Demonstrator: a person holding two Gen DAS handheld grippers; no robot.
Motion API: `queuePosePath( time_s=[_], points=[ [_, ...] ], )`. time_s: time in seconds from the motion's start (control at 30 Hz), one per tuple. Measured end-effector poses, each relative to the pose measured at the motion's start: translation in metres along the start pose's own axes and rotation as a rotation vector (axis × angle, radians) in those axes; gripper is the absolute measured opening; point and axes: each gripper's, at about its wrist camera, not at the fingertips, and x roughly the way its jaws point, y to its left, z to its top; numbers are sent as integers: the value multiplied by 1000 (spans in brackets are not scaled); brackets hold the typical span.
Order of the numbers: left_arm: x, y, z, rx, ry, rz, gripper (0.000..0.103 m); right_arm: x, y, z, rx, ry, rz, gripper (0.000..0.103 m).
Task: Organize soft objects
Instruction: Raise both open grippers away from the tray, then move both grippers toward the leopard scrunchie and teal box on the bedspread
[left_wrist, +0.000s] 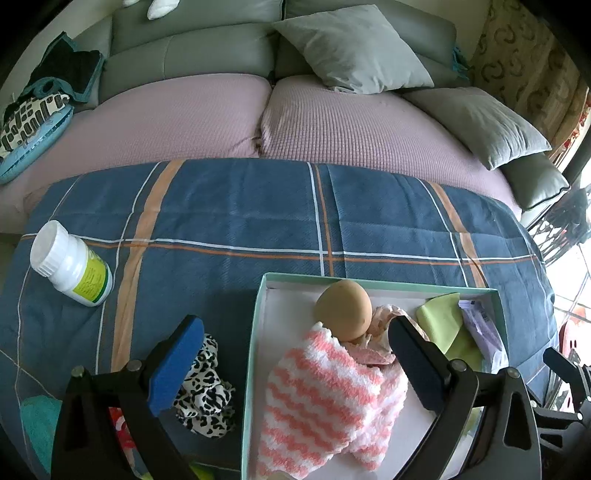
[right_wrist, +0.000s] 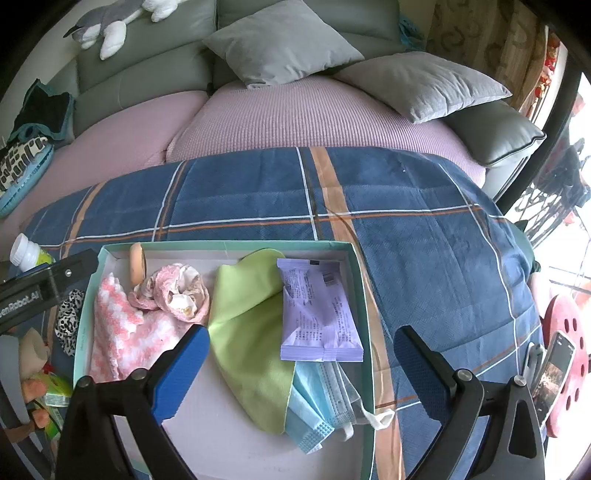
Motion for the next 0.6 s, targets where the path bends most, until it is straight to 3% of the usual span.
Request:
queuePosePath(
  time_s=[0.6],
  points=[
    [-43, 59, -11, -63, -29, 72, 100, -9, 7, 2, 34, -7, 63, 101]
  ],
)
